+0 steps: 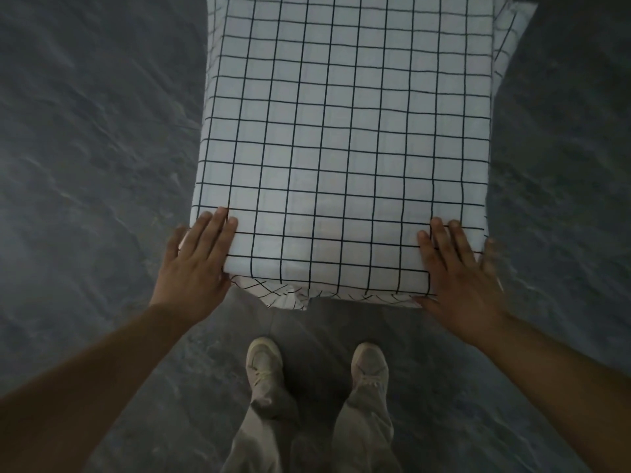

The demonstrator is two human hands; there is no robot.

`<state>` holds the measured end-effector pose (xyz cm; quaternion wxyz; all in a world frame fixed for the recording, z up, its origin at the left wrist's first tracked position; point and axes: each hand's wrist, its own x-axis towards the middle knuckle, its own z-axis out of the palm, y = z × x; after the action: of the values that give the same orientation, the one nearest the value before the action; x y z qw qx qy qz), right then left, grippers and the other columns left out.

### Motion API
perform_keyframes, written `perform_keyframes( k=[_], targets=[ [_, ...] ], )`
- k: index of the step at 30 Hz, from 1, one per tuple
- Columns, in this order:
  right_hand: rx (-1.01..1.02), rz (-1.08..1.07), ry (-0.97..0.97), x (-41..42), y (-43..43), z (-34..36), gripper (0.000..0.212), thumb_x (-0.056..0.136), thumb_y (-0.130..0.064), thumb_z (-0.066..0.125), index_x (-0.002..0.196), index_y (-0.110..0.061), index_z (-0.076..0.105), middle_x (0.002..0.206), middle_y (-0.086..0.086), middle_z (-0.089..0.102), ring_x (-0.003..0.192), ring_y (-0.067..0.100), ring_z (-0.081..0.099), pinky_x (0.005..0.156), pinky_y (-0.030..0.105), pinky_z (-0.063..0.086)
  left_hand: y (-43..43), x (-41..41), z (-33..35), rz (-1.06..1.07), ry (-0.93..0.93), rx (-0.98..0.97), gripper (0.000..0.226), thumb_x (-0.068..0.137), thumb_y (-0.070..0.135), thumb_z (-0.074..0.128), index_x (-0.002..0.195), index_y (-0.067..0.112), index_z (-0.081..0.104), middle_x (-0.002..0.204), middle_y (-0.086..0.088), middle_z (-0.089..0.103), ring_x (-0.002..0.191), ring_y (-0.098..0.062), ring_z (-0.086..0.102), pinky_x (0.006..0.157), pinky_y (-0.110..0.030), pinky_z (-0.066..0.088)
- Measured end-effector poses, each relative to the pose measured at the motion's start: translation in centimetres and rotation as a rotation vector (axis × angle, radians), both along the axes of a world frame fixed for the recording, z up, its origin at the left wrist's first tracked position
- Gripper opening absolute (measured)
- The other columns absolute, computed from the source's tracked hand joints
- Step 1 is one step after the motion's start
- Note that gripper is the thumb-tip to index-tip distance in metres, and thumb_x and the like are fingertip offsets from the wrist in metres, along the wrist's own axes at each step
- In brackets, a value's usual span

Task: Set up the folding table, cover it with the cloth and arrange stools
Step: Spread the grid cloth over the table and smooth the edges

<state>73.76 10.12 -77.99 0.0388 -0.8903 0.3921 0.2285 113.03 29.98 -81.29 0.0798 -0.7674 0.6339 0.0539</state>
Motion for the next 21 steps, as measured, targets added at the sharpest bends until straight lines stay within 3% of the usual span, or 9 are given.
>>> perform_keyframes(
  k=[5, 8, 11, 14, 18, 21],
  targets=[
    [0.096, -0.066, 0.034, 0.4, 0.2, 1.5, 0.129, 0.069, -0.077, 0.063, 0.157, -0.024, -0.014, 0.161, 0.003, -0.032, 0.149, 0.027, -0.027, 0.113, 0.072, 0.006, 0.1, -0.3, 1.8, 0.046, 0.164, 0.058, 0.124, 0.067, 0.059, 0.072, 0.162, 0.021, 0.002, 0.17, 0.0, -0.004, 0.156, -0.022, -0.003, 0.122, -0.056, 0.008],
    [0.148, -0.158, -0.012, 2.2, 0.9, 4.7, 0.113, 0.077, -0.082, 0.044, 0.153, -0.03, -0.023, 0.16, -0.002, -0.033, 0.147, 0.02, -0.03, 0.117, 0.065, -0.006, -0.4, -1.1, 5.4, 0.083, 0.291, 0.087, 0.127, 0.068, 0.066, 0.072, 0.162, 0.023, -0.001, 0.17, 0.002, -0.007, 0.156, -0.019, -0.008, 0.124, -0.057, 0.008],
    [0.198, -0.215, -0.125, 5.6, 2.4, 9.8, 0.09, 0.09, -0.071, 0.037, 0.158, -0.029, -0.005, 0.166, -0.004, -0.014, 0.151, 0.016, -0.018, 0.12, 0.052, -0.008, -1.1, -2.3, 11.1, 0.13, 0.405, 0.056, 0.11, 0.079, 0.063, 0.068, 0.162, 0.022, 0.009, 0.17, 0.001, 0.001, 0.156, -0.017, -0.004, 0.125, -0.05, 0.01],
    [0.229, -0.311, -0.348, 9.6, 4.2, 17.1, 0.07, 0.098, -0.056, 0.041, 0.158, -0.026, 0.018, 0.166, -0.003, 0.011, 0.153, 0.015, 0.003, 0.124, 0.043, 0.005, -2.1, -3.5, 18.7, 0.217, 0.541, -0.07, 0.083, 0.088, 0.056, 0.064, 0.157, 0.024, 0.031, 0.165, 0.004, 0.024, 0.152, -0.015, 0.016, 0.123, -0.038, 0.016],
    [0.222, -0.399, -0.578, 13.9, 5.4, 28.2, 0.063, 0.097, -0.049, 0.051, 0.152, -0.022, 0.037, 0.159, -0.001, 0.035, 0.147, 0.015, 0.025, 0.12, 0.033, 0.02, -3.6, -3.9, 30.2, 0.284, 0.665, -0.223, 0.059, 0.093, 0.05, 0.063, 0.146, 0.027, 0.05, 0.15, 0.007, 0.051, 0.138, -0.013, 0.044, 0.111, -0.026, 0.028],
    [0.195, -0.345, -0.636, 15.6, 6.1, 36.0, 0.063, 0.095, -0.048, 0.056, 0.15, -0.021, 0.041, 0.154, 0.0, 0.042, 0.143, 0.017, 0.031, 0.119, 0.035, 0.026, -3.8, -4.0, 38.1, 0.235, 0.7, -0.309, 0.059, 0.091, 0.053, 0.06, 0.144, 0.027, 0.053, 0.147, 0.008, 0.054, 0.135, -0.011, 0.047, 0.11, -0.025, 0.032]
  ],
)
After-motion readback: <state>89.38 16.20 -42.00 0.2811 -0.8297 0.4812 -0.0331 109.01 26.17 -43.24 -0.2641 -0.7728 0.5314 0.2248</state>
